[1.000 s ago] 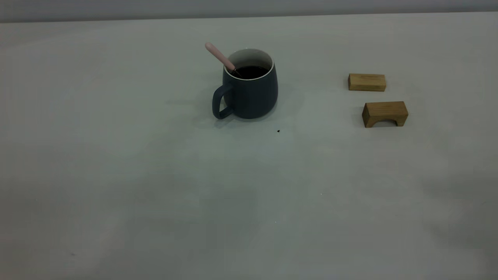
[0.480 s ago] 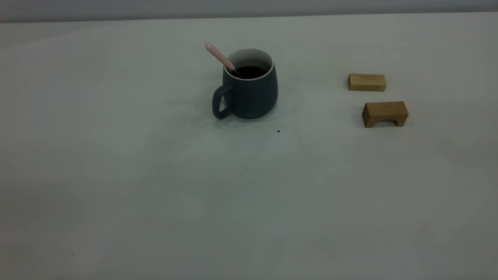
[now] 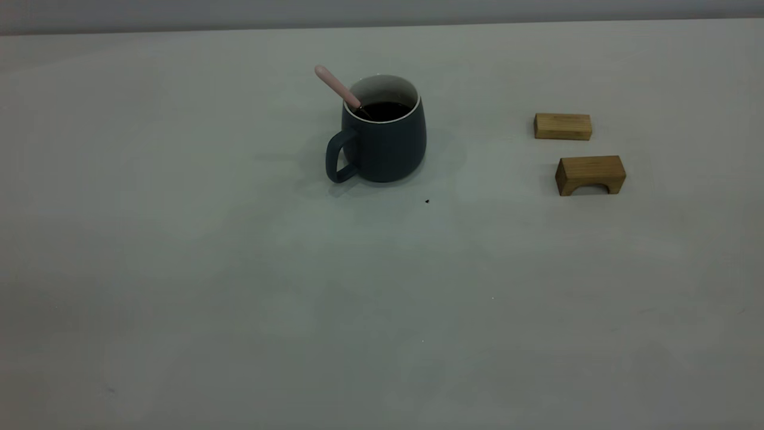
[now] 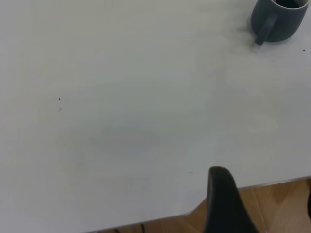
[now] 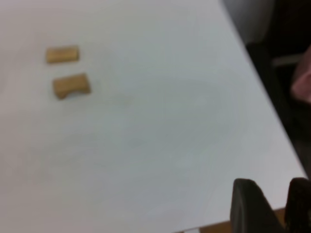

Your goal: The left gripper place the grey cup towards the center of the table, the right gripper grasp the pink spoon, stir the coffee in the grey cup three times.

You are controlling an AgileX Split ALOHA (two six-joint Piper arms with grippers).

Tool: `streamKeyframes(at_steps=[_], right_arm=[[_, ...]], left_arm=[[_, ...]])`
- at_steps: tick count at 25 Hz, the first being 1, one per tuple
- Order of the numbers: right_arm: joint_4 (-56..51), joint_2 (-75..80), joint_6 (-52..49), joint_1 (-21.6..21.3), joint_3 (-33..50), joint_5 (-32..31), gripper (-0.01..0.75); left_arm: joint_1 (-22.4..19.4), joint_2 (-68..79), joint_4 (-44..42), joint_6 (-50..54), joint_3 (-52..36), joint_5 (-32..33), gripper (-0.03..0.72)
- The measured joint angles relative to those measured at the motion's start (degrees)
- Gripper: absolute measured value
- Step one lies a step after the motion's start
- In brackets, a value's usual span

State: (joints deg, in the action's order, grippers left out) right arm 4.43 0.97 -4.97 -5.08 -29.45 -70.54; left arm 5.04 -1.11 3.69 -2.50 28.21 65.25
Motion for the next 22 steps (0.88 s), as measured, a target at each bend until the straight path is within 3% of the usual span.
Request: streamKeyframes(at_steps=[4,22], right_arm=[[-0.9,0.0,1.9,0.2,1.6,5.3,0.227],[-1.5,0.0,3.8,1.2,2.6,5.5,0.236]], left_arm=[[0.0,0.0,0.0,0.0,0.0,0.0,0.481],[0.0,0.0,0.0,0.0,0.0,0.0,0.481]])
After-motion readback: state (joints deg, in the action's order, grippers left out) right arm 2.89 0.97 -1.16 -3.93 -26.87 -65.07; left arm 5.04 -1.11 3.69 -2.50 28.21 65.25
